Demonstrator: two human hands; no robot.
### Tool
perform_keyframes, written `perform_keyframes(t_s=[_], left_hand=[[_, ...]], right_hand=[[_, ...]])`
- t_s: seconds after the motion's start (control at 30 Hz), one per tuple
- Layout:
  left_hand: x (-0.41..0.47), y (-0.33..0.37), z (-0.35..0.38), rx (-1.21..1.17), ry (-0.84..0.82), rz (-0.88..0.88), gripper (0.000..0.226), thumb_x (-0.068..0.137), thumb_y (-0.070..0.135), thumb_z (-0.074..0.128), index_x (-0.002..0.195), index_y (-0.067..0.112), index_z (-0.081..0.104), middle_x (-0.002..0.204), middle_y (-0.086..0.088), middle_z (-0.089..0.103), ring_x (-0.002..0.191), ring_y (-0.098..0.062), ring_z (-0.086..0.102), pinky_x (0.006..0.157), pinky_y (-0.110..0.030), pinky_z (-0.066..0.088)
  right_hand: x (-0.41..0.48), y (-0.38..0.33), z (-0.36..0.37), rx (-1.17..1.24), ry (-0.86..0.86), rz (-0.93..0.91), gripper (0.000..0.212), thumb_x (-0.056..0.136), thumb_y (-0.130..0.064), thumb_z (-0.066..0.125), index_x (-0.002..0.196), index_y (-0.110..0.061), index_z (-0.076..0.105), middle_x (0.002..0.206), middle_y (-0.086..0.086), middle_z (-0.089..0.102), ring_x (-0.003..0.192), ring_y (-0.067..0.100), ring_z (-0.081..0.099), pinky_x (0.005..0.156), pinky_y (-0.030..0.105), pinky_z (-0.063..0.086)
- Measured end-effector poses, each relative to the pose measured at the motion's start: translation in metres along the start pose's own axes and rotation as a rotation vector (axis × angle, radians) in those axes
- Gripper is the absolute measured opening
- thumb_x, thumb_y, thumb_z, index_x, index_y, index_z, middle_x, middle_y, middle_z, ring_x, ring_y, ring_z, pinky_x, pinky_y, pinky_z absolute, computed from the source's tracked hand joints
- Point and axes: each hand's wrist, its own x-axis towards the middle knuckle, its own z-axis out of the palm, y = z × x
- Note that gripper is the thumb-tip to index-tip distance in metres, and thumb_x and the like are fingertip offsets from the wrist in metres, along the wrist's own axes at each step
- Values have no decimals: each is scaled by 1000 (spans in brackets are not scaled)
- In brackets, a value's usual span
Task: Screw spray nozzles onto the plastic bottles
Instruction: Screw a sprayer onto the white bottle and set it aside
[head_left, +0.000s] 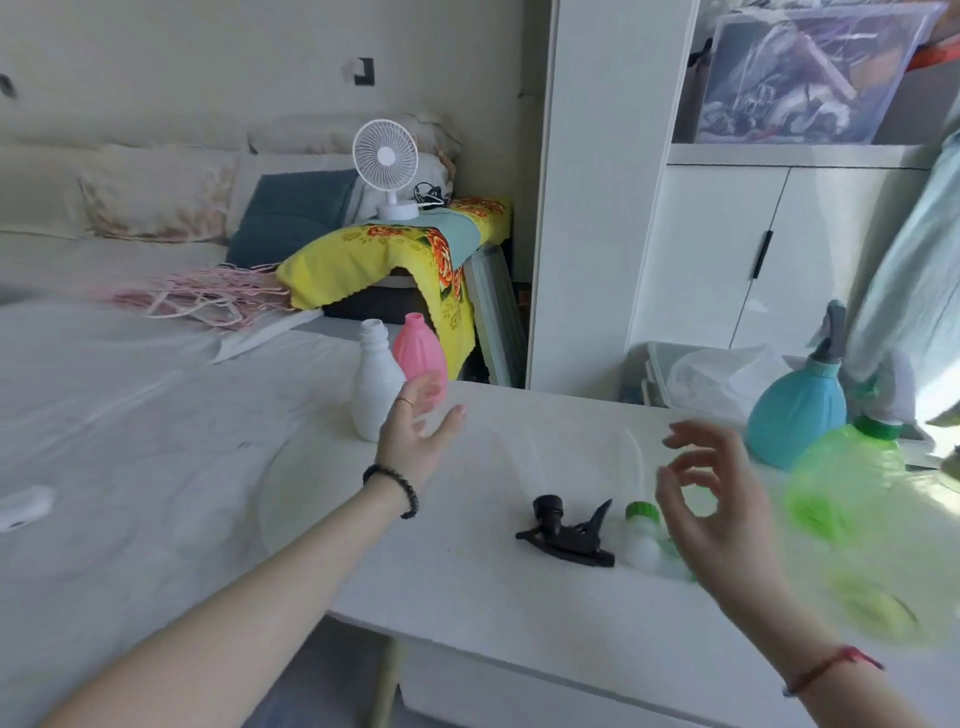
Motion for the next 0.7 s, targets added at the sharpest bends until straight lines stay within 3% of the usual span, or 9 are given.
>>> perform_keyframes(t_s=[0.07,0.17,0.3,0.4,0.5,0.6,0.7], left_hand=[[17,-10,-34,96,104,0,49,74,22,71,116,23,46,122,-3,51,116,-22,48,92,-30,38],[40,-30,-64,296,103,-99,79,68,30,76,132,19,31,134,-10,41,123,-26,41,100,-40,39],[66,-52,-70,349,70,-267,103,66,40,75,141,31,5,147,-10,18,133,-27,28,102,-39,32],[84,-60,-66,282,108,-291,94,68,38,74,139,33,13,143,-6,29,124,-27,39,89,-35,36],[95,-63,-59,231,148,-251,73,68,34,74,128,29,32,112,4,51,95,-21,50,77,-30,39],[88,-59,-51,226,147,-196,66,64,35,75,118,31,38,83,20,48,76,-7,53,62,-27,41],[69,-52,-49,173,75,-160,64,59,40,77,109,41,38,89,24,47,84,-2,53,64,-26,44]], right_hand=[[14,-6,39,70,-83,59,42,78,4,55,97,-33,46,96,-7,58,81,9,57,73,22,49],[31,-7,96,110,-217,122,37,79,0,53,107,-23,48,102,-1,57,87,19,58,80,37,52],[49,-2,172,60,-452,128,55,81,-8,58,130,-21,36,126,2,49,103,16,51,90,31,44],[63,0,218,47,-591,161,70,81,-9,59,139,-26,24,139,6,39,121,23,45,93,28,36],[74,-1,250,75,-649,219,79,80,-8,59,142,-27,14,145,7,34,128,26,38,93,28,34],[74,-3,266,147,-634,242,82,78,-5,60,143,-23,13,142,10,37,126,27,39,90,27,37],[65,-3,252,156,-536,229,71,79,-6,59,138,-23,23,129,10,41,109,21,45,77,21,38]])
